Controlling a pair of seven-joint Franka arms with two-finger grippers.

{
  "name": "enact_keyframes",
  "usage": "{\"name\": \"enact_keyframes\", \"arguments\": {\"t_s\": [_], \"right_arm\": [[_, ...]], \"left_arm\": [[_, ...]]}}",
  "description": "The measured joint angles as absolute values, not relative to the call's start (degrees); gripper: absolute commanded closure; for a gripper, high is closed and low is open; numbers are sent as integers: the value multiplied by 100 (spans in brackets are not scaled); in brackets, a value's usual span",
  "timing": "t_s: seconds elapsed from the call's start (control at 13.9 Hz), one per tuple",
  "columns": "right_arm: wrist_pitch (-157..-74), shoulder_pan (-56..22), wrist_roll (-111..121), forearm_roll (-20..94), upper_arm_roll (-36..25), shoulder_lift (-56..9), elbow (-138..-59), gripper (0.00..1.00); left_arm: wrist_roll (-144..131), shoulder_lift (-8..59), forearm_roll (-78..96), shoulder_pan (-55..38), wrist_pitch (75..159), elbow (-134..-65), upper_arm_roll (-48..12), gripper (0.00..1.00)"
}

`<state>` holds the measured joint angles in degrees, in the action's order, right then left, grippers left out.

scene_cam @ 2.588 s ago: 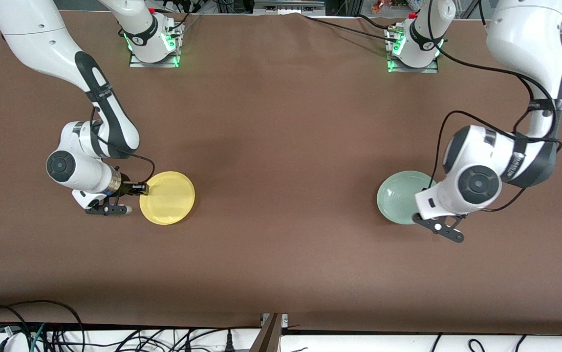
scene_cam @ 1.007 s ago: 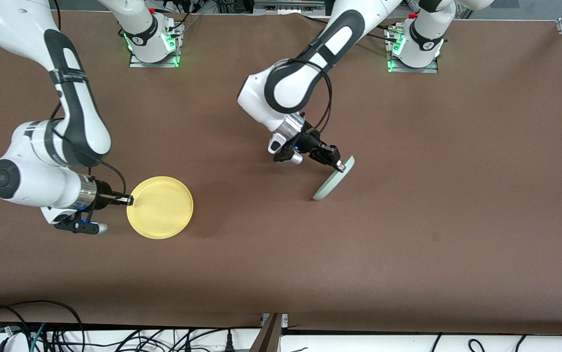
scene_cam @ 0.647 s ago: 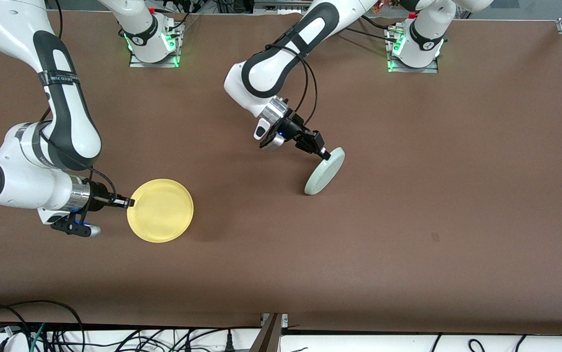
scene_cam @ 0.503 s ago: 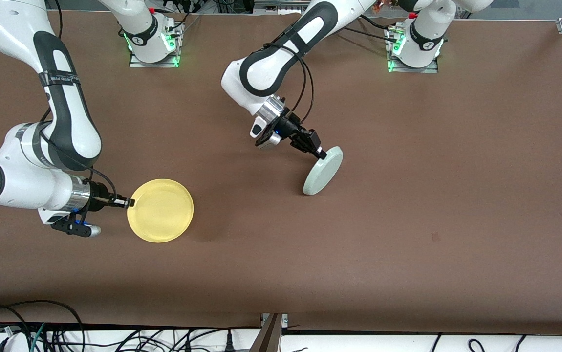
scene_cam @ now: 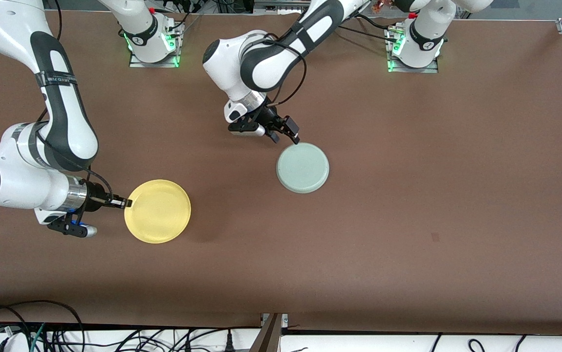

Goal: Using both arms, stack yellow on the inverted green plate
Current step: 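Lower the inverted green plate onto the table center with the left gripper, then open the left gripper and withdraw it from the green plate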

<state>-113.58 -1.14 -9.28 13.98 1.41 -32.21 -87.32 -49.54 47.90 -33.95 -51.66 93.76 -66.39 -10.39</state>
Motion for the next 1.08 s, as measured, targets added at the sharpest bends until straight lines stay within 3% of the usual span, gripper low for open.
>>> {"name": "enact_keyframes", "arguments": {"t_s": [0.43,0.65,1.08], "right_arm": [[-11358,-104,-979,1406,147,-3222,-8731,100],[-11358,-157,-1094,1420,180,-3226,-8731,100],[-11863,-1169,-2647,1451,253,-3359,-8733,100]], "left_arm": [[-5005,4405,-1660,-3815,9467,-6138,-1031,0],[-4577,3984,-1507,-2892,9000,-6152,-1038,0],[-2798,3266,-1483,-1506,8478,-6167,-1055,0]]}}
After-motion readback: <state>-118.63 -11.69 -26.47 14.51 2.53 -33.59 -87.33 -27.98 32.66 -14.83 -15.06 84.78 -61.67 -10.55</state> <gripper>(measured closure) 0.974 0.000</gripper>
